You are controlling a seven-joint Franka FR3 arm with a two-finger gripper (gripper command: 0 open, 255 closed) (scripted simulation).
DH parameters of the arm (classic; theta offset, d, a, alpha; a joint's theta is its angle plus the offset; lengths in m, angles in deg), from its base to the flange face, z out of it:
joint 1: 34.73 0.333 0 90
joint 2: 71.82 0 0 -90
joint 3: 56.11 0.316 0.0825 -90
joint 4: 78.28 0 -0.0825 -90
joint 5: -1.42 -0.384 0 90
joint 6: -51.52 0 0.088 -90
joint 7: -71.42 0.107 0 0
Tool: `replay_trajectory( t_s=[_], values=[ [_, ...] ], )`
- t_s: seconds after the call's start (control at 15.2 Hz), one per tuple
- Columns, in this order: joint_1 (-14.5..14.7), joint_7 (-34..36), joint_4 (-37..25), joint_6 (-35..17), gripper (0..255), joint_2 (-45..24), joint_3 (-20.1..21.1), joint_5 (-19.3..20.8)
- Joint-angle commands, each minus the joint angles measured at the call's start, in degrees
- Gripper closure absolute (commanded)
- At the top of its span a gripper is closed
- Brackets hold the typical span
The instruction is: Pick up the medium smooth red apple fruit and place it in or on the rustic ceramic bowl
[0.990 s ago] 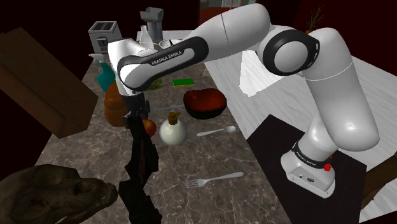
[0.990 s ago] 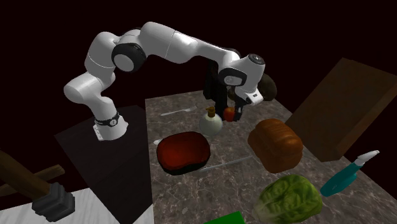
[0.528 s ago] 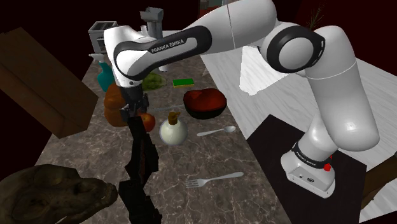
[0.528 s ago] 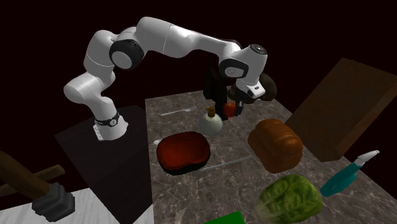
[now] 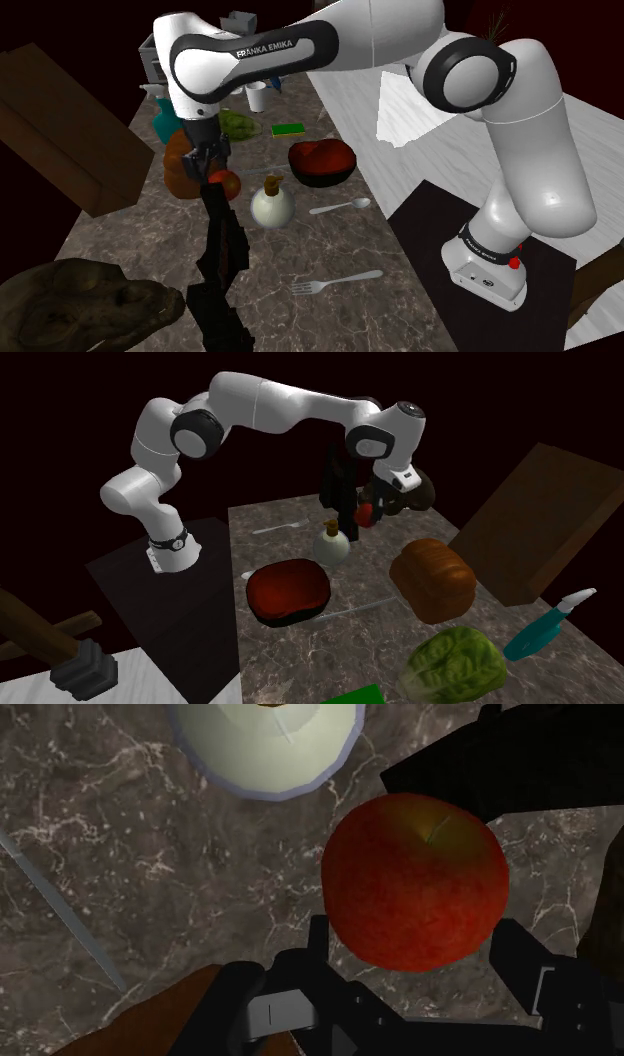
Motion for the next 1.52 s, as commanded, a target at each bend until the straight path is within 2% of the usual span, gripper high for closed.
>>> replay_trajectory(
  t_s=[0.0,0.26,0.53,0.79,1.45],
  values=[
    [0.0,0.1,-1.3,1.4,255,0.1,0.0,0.0],
    [0.2,0.5,-3.8,4.0,255,0.2,0.1,0.0],
    [-4.5,-3.8,9.5,-0.3,255,8.6,-0.1,-1.6],
    [-8.6,-8.4,19.3,-2.9,255,15.2,-0.8,-3.1],
    [-17.2,-20.8,35.4,-5.4,255,27.1,-4.3,-5.3]
  ],
)
